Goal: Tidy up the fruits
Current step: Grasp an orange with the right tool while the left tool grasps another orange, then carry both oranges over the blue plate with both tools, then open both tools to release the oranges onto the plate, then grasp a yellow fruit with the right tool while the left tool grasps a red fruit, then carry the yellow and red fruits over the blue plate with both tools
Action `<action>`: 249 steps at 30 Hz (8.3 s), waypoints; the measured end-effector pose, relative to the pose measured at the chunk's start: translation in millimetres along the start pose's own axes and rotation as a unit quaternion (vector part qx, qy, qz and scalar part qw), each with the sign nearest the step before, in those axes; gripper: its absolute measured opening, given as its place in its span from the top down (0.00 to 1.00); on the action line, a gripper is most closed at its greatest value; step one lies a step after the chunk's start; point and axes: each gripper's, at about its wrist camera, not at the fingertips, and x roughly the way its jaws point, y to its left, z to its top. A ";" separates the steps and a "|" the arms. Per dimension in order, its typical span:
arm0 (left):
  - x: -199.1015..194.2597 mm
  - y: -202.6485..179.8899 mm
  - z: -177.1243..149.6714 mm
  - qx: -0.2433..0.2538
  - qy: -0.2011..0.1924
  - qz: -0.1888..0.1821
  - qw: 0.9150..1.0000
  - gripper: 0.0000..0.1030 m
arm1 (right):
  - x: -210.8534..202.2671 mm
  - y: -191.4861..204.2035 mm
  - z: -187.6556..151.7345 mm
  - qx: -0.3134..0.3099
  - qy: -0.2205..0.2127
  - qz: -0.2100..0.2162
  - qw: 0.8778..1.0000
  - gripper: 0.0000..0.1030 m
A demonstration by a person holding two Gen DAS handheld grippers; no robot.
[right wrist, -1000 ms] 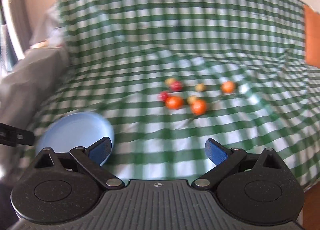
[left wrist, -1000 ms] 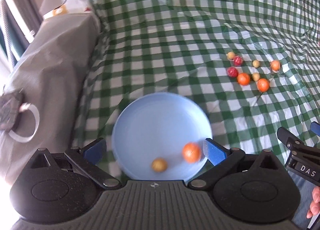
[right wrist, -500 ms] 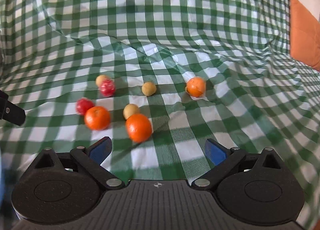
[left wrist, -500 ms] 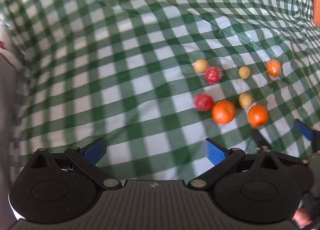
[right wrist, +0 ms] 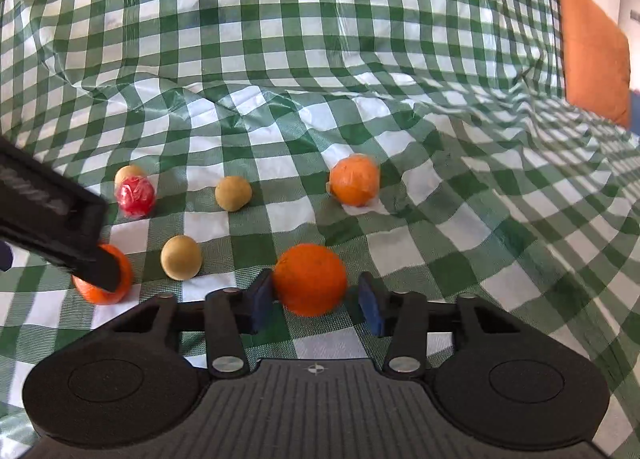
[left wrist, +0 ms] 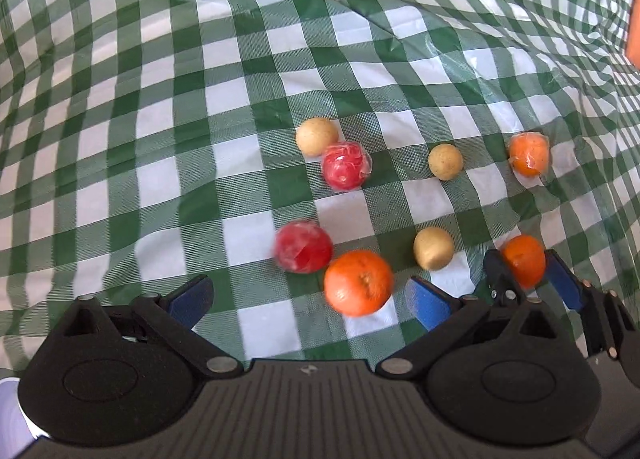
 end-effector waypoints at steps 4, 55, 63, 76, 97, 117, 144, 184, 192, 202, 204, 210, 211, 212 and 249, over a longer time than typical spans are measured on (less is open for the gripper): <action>-4.3 -2.7 -1.4 -0.006 0.012 -0.018 1.000 0.63 | 3.8 -2.6 1.9 0.007 -0.005 0.007 1.000 0.57; -302.1 187.1 -311.0 -0.112 -0.134 0.028 0.984 0.63 | -371.0 114.9 -48.1 -0.145 -0.066 0.225 0.961 0.63; -300.8 189.5 -310.3 -0.118 -0.134 0.027 0.984 0.63 | -368.1 115.4 -50.4 -0.150 -0.065 0.227 0.960 0.63; -286.1 195.7 -292.7 -0.122 -0.124 0.029 0.984 0.63 | -350.8 115.2 -49.1 -0.146 -0.044 0.229 0.961 0.63; -194.9 224.1 -208.5 -0.120 -0.081 0.037 0.989 0.63 | -260.0 177.9 -40.0 -0.183 0.031 0.247 0.951 0.63; -169.5 231.4 -187.9 -0.092 -0.097 0.075 0.988 0.01 | -204.3 223.2 -40.4 -0.250 0.084 0.243 0.934 0.25; -296.9 183.8 -298.3 -0.097 -0.150 0.062 0.982 0.00 | -350.7 120.5 -52.3 -0.169 -0.021 0.222 0.960 0.08; -255.3 163.0 -227.8 -0.074 -0.115 0.054 0.989 0.00 | -282.5 79.7 -35.3 -0.049 0.015 0.147 0.988 0.06; -221.0 129.0 -170.8 -0.043 -0.112 0.046 0.992 0.00 | -237.8 42.8 -18.5 -0.018 0.011 0.091 0.996 0.06; -130.3 71.2 -65.3 0.023 -0.111 0.028 0.993 0.00 | -129.9 9.1 6.6 -0.011 0.016 0.043 0.999 0.06; -101.4 61.1 -43.5 0.037 -0.097 0.019 0.994 0.00 | -102.7 10.0 9.1 -0.016 0.020 0.049 0.998 0.06; -23.0 45.9 -0.8 0.045 -0.044 -0.005 0.998 0.00 | -30.4 24.5 15.0 -0.037 0.027 0.064 0.997 0.06; -13.1 44.5 3.0 0.045 -0.037 -0.003 0.998 0.00 | -20.9 27.8 15.7 -0.039 0.027 0.068 0.997 0.06; -5.0 44.0 5.6 0.047 -0.032 0.000 0.998 0.00 | -11.5 30.5 15.5 -0.041 0.028 0.071 0.996 0.06; -281.3 178.4 -256.7 -0.083 -0.122 0.048 0.988 0.70 | -318.7 104.8 -25.8 -0.124 -0.037 0.267 0.955 0.75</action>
